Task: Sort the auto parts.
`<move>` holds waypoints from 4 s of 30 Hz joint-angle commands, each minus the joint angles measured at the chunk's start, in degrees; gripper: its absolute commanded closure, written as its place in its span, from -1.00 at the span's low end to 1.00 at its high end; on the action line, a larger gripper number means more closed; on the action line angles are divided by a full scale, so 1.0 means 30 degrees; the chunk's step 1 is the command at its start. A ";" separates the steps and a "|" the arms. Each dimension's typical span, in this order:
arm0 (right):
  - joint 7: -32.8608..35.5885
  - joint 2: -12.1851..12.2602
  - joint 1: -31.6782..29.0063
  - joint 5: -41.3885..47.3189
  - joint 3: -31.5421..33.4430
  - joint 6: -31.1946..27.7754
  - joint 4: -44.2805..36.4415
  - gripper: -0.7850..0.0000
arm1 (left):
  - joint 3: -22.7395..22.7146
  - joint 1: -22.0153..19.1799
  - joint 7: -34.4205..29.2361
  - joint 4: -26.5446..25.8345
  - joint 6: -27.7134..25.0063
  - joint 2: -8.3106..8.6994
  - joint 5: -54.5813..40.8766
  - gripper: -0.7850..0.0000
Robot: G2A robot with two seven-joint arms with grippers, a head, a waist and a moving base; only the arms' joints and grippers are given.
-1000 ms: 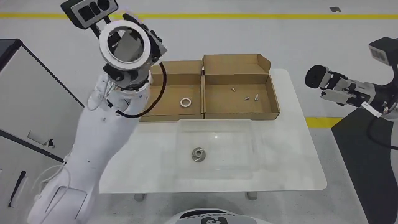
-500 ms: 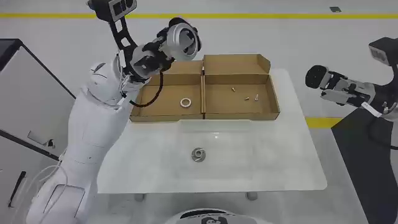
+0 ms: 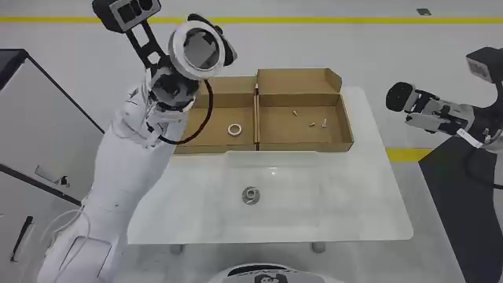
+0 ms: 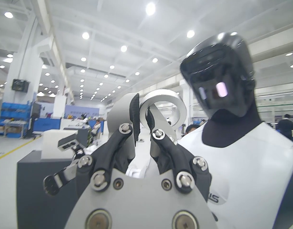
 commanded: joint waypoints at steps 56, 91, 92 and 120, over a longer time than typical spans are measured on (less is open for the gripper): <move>0.0000 0.0000 -0.0001 0.0001 0.0001 0.0000 0.0000 -1.00 | -0.0486 -0.0011 -0.3436 0.0734 0.0214 -0.0758 -0.3150 1.00; 0.0000 0.0000 -0.0001 0.0001 0.0001 0.0000 0.0000 -1.00 | -0.2098 0.1163 -0.8734 0.1375 1.1149 0.0844 2.3661 1.00; 0.0000 0.0000 -0.0001 0.0001 0.0001 0.0000 0.0000 -1.00 | -0.1970 0.1069 -0.8868 0.1533 1.1188 0.0866 2.4111 1.00; 0.0000 0.0000 -0.0001 0.0001 0.0001 0.0000 0.0000 -1.00 | 0.6209 -0.5960 -0.7966 1.4043 1.0408 -0.0908 3.0746 1.00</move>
